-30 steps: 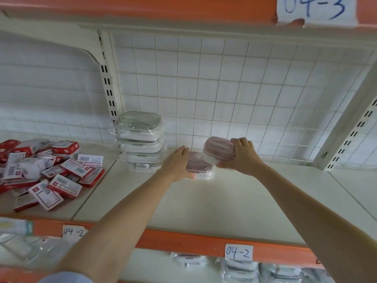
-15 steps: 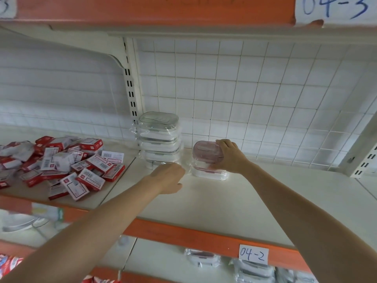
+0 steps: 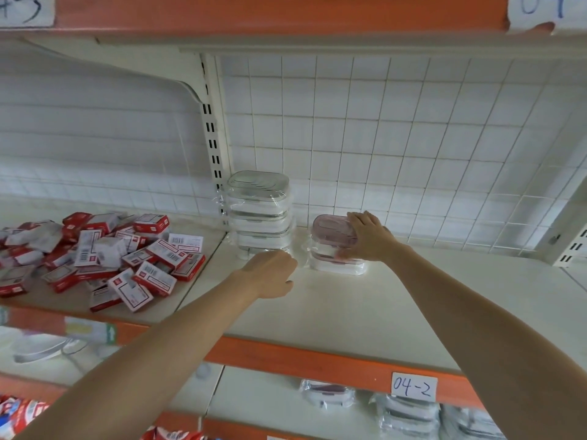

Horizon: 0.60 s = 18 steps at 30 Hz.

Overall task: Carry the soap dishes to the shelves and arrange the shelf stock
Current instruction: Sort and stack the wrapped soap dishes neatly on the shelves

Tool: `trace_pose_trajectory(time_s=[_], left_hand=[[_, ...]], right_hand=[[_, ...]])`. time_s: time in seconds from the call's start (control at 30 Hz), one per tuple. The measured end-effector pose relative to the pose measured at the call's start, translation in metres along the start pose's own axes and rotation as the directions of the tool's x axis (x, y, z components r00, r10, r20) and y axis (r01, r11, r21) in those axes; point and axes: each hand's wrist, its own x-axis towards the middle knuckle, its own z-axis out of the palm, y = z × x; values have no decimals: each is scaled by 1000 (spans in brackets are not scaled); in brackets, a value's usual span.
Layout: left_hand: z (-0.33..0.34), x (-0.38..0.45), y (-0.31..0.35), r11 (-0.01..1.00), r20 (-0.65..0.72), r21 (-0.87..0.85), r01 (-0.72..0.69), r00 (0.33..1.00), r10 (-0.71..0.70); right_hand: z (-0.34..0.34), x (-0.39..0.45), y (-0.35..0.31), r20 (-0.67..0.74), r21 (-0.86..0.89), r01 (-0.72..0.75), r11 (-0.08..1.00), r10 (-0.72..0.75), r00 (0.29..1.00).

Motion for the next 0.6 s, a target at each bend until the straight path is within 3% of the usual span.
trace_pose_trajectory(time_s=[0.2,0.4,0.6], left_hand=[[-9,5,1,997,1,38,-64,998,64],[-8,12,18,983,-15,55,-177,984,178],[-10,-7,47,973,-35,48,-224,974,226]], right_hand=[[-3,-19,-9,-39,21,-32,999,33,999],[-4,-62,3,-131,-106,-85,991,71,989],[-5,-108,10,-66,-187,-49,981,37,997]])
